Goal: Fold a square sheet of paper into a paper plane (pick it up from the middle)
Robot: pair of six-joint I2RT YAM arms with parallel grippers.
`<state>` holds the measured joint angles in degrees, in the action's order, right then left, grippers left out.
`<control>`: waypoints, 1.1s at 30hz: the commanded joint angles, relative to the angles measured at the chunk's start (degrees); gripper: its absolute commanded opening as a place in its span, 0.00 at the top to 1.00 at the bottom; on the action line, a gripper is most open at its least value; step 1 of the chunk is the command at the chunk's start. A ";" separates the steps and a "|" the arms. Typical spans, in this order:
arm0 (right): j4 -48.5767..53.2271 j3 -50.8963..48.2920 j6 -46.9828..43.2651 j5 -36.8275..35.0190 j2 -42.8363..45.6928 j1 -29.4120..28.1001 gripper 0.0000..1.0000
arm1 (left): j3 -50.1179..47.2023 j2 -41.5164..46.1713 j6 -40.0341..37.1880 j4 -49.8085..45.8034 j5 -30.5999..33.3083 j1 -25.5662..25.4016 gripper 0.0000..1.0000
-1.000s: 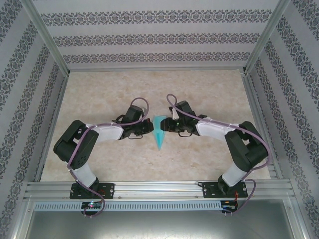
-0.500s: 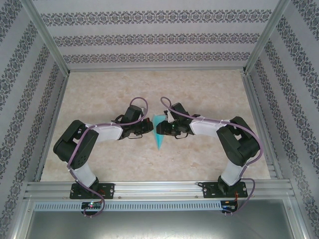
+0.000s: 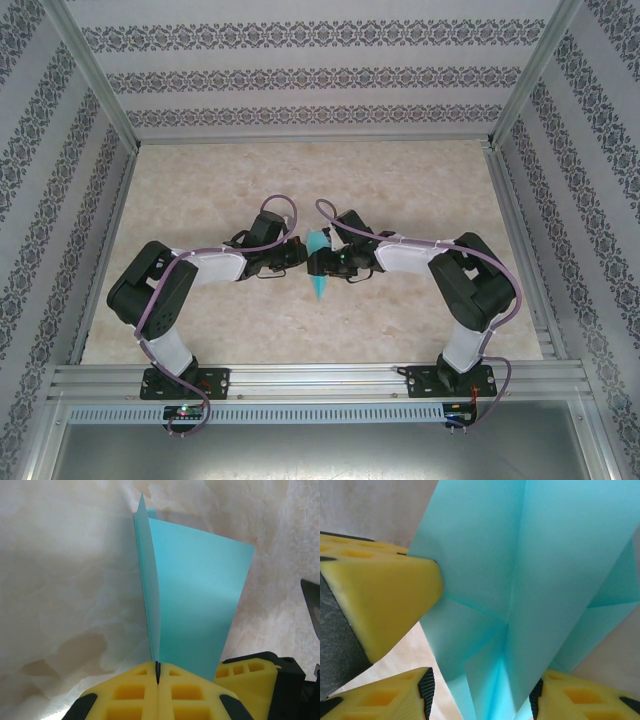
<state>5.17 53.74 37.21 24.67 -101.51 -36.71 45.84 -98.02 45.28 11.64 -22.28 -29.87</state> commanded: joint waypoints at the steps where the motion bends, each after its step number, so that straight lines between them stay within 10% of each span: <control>1: -0.04 0.26 0.25 -1.57 1.10 -0.39 0.44 | -0.90 0.15 0.31 1.72 -0.13 0.77 0.97; 17: 4.51 4.66 -7.73 -4.05 -2.37 0.87 0.31 | -0.63 0.11 0.17 1.48 -0.86 0.74 0.97; 33: 4.12 3.45 -2.42 -0.77 -1.55 0.07 0.55 | -0.76 0.02 0.87 2.59 -1.66 0.76 0.97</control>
<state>8.03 56.73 34.00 24.49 -103.18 -36.16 45.60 -98.00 45.47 12.03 -22.96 -29.50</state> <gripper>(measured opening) 0.453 0.067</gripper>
